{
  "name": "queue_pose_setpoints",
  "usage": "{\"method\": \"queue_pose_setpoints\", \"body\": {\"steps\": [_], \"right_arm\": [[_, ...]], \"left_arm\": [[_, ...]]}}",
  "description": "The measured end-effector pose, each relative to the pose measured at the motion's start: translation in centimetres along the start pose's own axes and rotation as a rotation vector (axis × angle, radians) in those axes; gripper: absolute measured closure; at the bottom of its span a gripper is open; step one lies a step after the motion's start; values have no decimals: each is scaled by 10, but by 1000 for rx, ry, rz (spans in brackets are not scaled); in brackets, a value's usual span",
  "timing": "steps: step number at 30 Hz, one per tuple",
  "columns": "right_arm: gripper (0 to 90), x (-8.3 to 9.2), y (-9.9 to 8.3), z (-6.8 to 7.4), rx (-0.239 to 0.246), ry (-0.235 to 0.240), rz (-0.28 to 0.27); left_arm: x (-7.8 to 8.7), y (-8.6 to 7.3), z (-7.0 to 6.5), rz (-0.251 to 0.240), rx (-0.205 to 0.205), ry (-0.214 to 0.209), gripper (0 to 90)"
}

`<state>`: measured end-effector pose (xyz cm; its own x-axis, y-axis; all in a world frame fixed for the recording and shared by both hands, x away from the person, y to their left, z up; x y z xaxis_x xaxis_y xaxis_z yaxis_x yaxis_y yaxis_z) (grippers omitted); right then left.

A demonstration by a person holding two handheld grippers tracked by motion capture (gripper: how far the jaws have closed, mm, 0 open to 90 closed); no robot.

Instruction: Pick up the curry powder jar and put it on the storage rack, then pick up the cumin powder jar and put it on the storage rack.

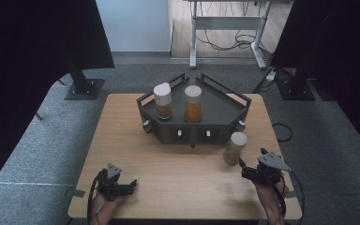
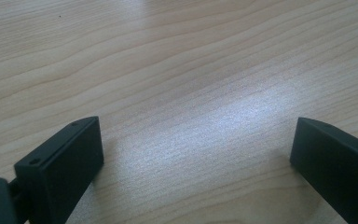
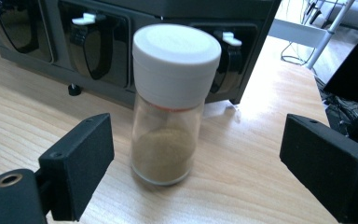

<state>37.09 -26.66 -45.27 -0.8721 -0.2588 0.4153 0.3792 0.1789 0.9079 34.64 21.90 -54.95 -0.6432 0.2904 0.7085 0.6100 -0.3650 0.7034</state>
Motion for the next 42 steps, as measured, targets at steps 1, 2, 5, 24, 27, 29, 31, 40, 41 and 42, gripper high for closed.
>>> {"method": "queue_pose_setpoints", "body": {"steps": [1, 2, 5, 24, 27, 29, 31, 40, 41, 42], "right_arm": [[91, 0, -2, -1, -1, -1, 5], [91, 0, -3, -1, -2, -3, 7], [91, -2, -8, -3, -10, -5, 15], [88, -11, -33, -9, -43, -5, 64], [86, -10, -30, -7, -41, 17, 47], [86, -10, -27, -6, -40, 26, 38], [86, -11, -26, -5, -38, 27, 37], [86, -15, -20, 0, -36, 55, 21], [86, -15, -19, 1, -33, 58, 20], [86, -16, -18, 1, -30, 62, 18]], "left_arm": [[0, 0, 0, 0, 0, 0, 22], [0, 0, 0, 0, 0, 0, 22], [0, 0, 0, 0, -1, 0, 22], [0, 0, -1, 1, -4, -3, 22], [0, 0, 0, 1, -4, -3, 22], [0, 0, 0, 1, -4, -3, 22], [0, 0, 0, 1, -4, -3, 22], [0, 0, 0, 1, -5, -3, 22], [0, 0, 0, 1, -4, -3, 22], [0, 0, 0, 1, -4, -3, 22]]}}
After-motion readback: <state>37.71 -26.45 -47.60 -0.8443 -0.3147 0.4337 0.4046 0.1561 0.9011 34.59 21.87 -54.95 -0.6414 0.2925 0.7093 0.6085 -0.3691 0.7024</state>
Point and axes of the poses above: each handheld gripper's, and its own axes: x roughly backward along the jaws, y roughly out of its top, z roughly to its left, the point moved 6 cm from there along -x, roughly forward along the jaws, and after that the axes turned 5 degrees about -x, right-handed, at the moved point
